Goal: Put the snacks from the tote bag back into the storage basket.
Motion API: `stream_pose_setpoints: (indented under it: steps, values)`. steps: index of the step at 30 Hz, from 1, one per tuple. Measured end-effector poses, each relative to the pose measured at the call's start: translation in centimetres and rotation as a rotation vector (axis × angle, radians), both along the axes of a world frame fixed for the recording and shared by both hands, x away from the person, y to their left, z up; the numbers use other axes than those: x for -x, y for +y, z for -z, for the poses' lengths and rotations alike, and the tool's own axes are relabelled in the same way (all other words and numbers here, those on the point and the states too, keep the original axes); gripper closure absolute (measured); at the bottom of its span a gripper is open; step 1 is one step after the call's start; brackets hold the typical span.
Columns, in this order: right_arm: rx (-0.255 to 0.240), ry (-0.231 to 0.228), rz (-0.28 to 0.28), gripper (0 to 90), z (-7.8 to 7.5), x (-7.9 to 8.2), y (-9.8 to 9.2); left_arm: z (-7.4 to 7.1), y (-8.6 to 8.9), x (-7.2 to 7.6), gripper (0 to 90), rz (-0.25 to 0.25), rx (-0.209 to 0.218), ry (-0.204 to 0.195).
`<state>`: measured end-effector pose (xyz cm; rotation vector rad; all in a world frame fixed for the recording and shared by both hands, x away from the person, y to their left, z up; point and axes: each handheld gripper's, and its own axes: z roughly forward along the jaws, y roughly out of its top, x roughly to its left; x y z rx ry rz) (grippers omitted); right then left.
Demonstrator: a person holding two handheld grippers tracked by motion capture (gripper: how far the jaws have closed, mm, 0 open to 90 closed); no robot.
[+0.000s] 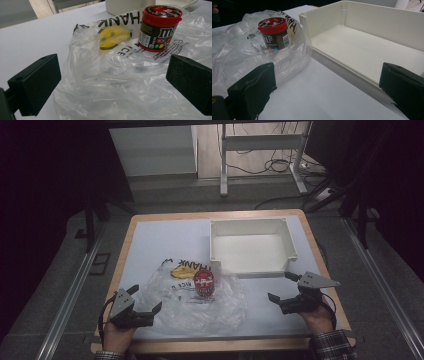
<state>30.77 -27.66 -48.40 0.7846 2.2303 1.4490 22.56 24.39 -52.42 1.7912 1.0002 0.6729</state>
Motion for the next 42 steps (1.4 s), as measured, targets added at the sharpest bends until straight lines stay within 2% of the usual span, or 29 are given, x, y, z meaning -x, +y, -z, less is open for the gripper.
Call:
stream_pose_setpoints:
  steps: [7,18,42]
  values:
    - [0.020,0.002,-0.019,1.0,0.0,0.1,0.7,0.0,0.0,0.0,0.0,0.000,-0.002,0.000]
    - [0.019,0.021,-0.027,1.3,-0.1,-0.1,1.1,0.0,0.0,0.0,0.0,0.000,0.000,-0.002]
    - [0.040,0.024,-0.057,1.1,0.0,-0.3,2.1,0.0,0.0,0.0,0.0,0.001,0.001,-0.002]
